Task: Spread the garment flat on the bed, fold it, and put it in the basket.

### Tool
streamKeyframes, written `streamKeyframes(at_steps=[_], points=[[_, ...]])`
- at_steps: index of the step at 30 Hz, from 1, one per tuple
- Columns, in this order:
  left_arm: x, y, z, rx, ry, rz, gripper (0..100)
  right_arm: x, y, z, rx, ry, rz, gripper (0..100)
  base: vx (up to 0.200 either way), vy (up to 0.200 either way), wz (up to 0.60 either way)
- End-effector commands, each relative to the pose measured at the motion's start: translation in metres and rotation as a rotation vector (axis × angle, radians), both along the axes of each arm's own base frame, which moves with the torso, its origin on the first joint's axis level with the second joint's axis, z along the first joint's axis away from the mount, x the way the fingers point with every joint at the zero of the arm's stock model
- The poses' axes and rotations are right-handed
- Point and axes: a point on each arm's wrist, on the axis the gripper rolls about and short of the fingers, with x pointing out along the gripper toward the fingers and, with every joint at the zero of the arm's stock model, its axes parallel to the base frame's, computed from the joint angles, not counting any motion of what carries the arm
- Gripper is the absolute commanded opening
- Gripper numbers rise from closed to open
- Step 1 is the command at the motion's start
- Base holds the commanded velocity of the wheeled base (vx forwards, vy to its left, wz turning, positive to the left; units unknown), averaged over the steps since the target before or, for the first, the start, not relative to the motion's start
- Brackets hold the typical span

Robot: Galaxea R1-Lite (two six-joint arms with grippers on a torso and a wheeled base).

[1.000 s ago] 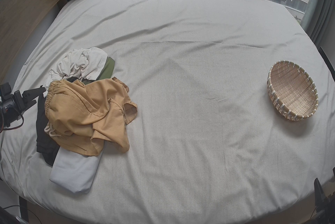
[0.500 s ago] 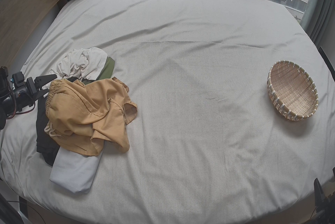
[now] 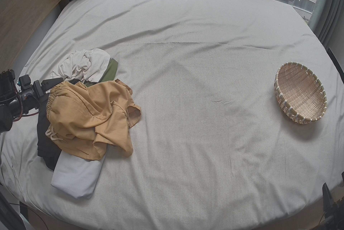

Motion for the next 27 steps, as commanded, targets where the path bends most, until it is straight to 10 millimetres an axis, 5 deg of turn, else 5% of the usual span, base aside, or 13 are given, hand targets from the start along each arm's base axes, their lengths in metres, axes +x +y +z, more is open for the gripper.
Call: streamKeyframes(at_steps=[1, 12, 13, 27], points=[[-0.007, -0.011, 0.001, -0.001, 0.003, -0.025, 100, 0.0, 0.0, -0.005, 0.0, 0.006, 0.0, 100, 0.0, 0.0, 0.0], [-0.012, -0.022, -0.003, 0.094, -0.052, -0.071, 100, 0.0, 0.0, -0.005, 0.002, 0.006, 0.0, 100, 0.0, 0.0, 0.0], [-0.013, -0.022, -0.007, 0.118, -0.061, -0.078, 0, 0.0, 0.0, -0.005, 0.002, 0.006, 0.0, 100, 0.0, 0.0, 0.0], [-0.012, -0.021, -0.026, 0.158, -0.115, -0.088, 0, 0.0, 0.0, -0.005, 0.002, 0.006, -0.002, 100, 0.0, 0.0, 0.0]])
